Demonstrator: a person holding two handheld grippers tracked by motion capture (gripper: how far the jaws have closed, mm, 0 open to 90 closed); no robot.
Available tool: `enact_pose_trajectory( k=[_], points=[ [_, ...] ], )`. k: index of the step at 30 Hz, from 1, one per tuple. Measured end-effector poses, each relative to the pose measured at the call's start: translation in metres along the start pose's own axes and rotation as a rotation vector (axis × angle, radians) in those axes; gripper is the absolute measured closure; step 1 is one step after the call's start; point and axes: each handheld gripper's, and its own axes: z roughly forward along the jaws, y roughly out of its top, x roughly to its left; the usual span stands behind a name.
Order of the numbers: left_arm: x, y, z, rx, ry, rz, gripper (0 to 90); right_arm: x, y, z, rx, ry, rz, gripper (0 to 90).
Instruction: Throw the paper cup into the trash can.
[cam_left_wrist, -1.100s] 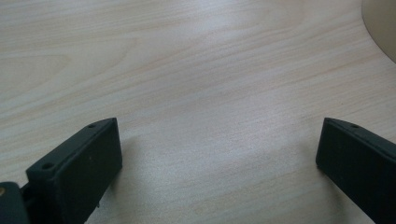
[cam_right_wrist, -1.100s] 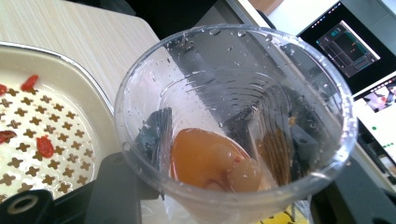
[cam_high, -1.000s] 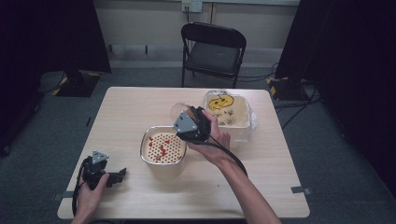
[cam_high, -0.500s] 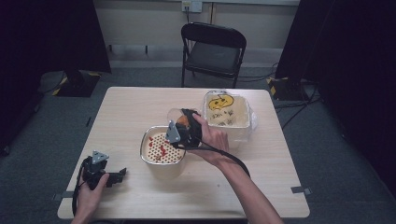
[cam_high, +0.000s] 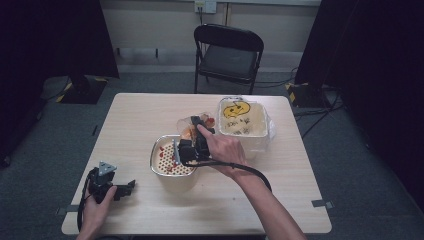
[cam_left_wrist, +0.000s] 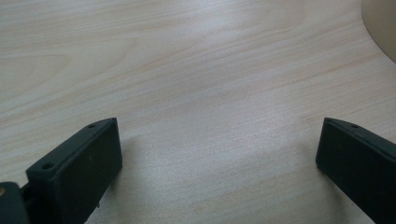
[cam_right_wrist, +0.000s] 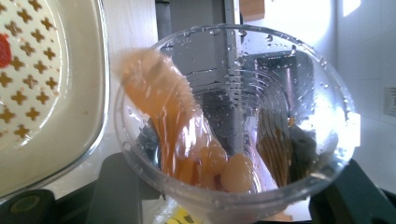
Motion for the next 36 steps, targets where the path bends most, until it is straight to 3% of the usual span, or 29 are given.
enact_pose_trajectory(
  k=[6,9,17,36],
  points=[
    [0.0,0.0,0.0,0.0,0.0,0.0,0.0,0.003,0.002,0.0,0.029,-0.031,-0.081,46.9],
    [0.0,0.0,0.0,0.0,0.0,0.0,0.0,0.002,0.003,0.0,0.033,-0.038,-0.089,47.0],
    [0.0,0.0,0.0,0.0,0.0,0.0,0.0,0.006,0.008,0.002,0.044,-0.061,-0.184,47.2],
    [0.0,0.0,0.0,0.0,0.0,0.0,0.0,0.019,0.012,0.005,0.093,-0.192,-0.495,47.6]
  ],
)
